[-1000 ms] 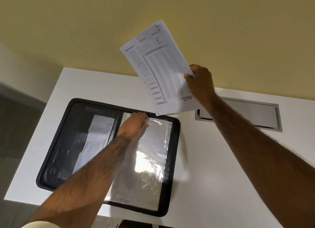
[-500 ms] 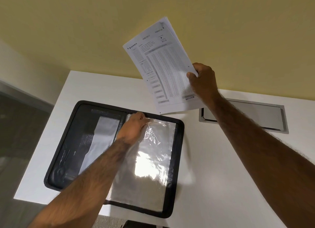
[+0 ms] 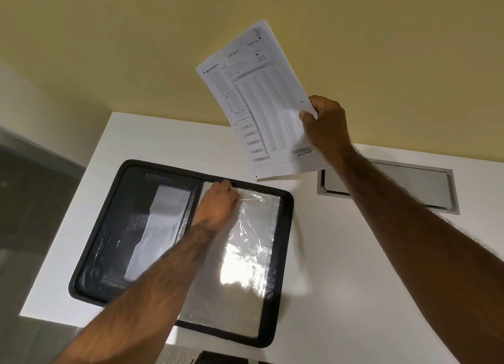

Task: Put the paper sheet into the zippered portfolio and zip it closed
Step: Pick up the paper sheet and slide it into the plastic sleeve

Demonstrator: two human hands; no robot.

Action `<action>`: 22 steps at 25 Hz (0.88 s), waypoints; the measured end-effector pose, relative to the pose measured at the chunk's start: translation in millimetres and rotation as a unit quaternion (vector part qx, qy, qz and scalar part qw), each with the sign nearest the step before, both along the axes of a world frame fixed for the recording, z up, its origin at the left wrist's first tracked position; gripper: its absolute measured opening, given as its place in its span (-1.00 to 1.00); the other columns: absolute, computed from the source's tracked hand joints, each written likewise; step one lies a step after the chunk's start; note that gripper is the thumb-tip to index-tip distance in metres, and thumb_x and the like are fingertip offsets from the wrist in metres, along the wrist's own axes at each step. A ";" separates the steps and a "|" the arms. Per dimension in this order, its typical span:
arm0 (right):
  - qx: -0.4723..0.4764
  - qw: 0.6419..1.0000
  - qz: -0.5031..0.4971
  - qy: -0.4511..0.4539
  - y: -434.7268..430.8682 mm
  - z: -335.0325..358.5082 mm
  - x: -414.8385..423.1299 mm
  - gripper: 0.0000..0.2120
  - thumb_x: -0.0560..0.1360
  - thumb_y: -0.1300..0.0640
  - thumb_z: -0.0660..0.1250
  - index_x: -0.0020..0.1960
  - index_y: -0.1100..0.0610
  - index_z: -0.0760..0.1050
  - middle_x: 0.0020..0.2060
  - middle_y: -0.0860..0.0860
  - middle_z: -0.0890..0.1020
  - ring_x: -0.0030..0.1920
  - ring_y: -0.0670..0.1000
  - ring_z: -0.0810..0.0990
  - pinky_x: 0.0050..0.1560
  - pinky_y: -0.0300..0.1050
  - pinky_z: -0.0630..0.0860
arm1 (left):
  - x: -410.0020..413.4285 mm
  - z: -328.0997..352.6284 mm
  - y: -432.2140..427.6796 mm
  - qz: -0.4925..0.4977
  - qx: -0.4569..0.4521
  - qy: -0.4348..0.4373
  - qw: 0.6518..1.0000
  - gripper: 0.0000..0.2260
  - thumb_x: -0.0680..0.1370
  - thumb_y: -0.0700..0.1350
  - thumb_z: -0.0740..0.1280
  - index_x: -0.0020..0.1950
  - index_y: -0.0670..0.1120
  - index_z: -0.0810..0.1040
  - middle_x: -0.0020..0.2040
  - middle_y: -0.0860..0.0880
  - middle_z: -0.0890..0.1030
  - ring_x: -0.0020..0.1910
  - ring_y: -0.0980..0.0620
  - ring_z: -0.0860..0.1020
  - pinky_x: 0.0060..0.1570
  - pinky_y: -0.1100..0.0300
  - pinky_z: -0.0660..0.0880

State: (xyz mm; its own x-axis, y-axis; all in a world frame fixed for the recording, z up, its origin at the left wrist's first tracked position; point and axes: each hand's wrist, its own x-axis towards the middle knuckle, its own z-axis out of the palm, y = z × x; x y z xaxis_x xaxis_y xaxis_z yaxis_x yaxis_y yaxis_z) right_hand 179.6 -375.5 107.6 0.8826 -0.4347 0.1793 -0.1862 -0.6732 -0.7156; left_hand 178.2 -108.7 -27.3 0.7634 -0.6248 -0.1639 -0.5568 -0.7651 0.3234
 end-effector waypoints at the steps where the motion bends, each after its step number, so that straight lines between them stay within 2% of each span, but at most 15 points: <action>1: 0.006 1.000 -0.003 -0.001 0.1 0.4 1.5 -0.90 0.49 0.26 0.27 -0.08 0.14 0.55 -0.29 -0.11 0.47 -0.22 0.00 0.43 -0.36 -0.54 0.24 | -2.6 -0.1 -3.6 0.005 0.003 0.033 0.999 -0.82 0.61 -0.12 0.32 0.11 -0.08 0.71 0.07 -0.05 0.59 0.07 -0.07 0.53 0.01 0.05 0.54; 3: 0.019 1.000 -0.005 0.007 1.8 0.4 5.2 -0.89 0.49 0.24 0.27 -0.05 0.16 0.57 -0.23 -0.07 0.53 -0.19 0.01 0.48 -0.31 -0.45 0.28 | -11.1 0.9 -9.0 0.030 -0.020 0.080 0.996 -0.77 0.64 -0.13 0.25 0.15 -0.07 0.69 0.13 -0.03 0.60 0.12 -0.05 0.56 0.07 0.05 0.55; 5: 0.029 0.999 0.001 0.014 7.3 -0.9 8.3 -0.85 0.48 0.24 0.28 -0.01 0.21 0.59 -0.16 0.00 0.58 -0.16 0.03 0.52 -0.31 -0.35 0.32 | -18.6 2.8 -13.0 0.058 -0.048 0.080 0.994 -0.76 0.65 -0.12 0.22 0.16 -0.05 0.68 0.14 -0.02 0.63 0.10 -0.04 0.59 0.09 0.08 0.54; 8: 0.035 0.999 0.020 0.017 21.1 -7.6 8.3 -0.85 0.47 0.27 0.30 -0.01 0.23 0.61 -0.19 0.00 0.59 -0.19 0.04 0.54 -0.34 -0.33 0.33 | -24.7 6.0 -14.3 0.069 -0.052 0.074 0.994 -0.73 0.66 -0.05 0.18 0.14 -0.04 0.67 0.06 -0.02 0.64 0.00 -0.02 0.60 -0.01 0.17 0.50; 11: 0.044 0.998 0.012 0.042 31.7 -16.6 7.6 -0.83 0.46 0.27 0.27 -0.02 0.22 0.60 -0.22 0.03 0.62 -0.23 0.07 0.54 -0.29 -0.23 0.34 | -24.4 9.3 -12.8 0.072 -0.053 0.093 0.992 -0.71 0.66 0.00 0.16 0.11 -0.04 0.66 0.06 0.00 0.64 0.00 -0.01 0.61 0.02 0.11 0.55; 13: 0.025 0.997 0.005 0.079 35.4 -21.8 9.2 -0.81 0.47 0.27 0.24 0.02 0.21 0.60 -0.15 0.09 0.67 -0.18 0.13 0.59 -0.23 -0.17 0.43 | -24.4 9.1 -11.8 0.075 -0.056 0.083 0.992 -0.71 0.65 0.02 0.17 0.06 -0.03 0.66 0.06 0.02 0.63 -0.01 0.01 0.61 0.00 0.09 0.57; 17: -0.031 0.993 -0.002 0.117 41.0 -26.8 10.9 -0.79 0.51 0.28 0.21 0.05 0.20 0.57 -0.04 0.12 0.68 -0.07 0.18 0.62 -0.08 -0.03 0.59 | -23.2 8.6 -8.7 0.072 -0.055 0.074 0.993 -0.75 0.66 -0.02 0.20 0.10 -0.07 0.65 0.12 0.00 0.61 0.01 0.01 0.59 0.02 0.04 0.59; 22: -0.043 0.991 -0.015 0.122 38.9 -25.9 14.8 -0.77 0.51 0.30 0.18 0.06 0.19 0.57 -0.01 0.13 0.68 -0.05 0.18 0.63 -0.12 -0.12 0.55 | -24.0 13.2 -3.9 0.085 -0.063 0.063 0.992 -0.86 0.63 -0.14 0.22 -0.03 -0.08 0.57 -0.07 0.02 0.56 -0.11 -0.02 0.56 -0.17 0.10 0.50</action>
State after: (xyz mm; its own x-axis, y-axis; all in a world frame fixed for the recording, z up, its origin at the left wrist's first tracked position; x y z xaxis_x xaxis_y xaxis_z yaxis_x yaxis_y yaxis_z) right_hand 194.4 -336.6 81.6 0.8909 -0.4542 0.0003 -0.3676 -0.7216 -0.5866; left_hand 154.2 -112.6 -14.1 0.8383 -0.5096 -0.1936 -0.3714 -0.7939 0.4815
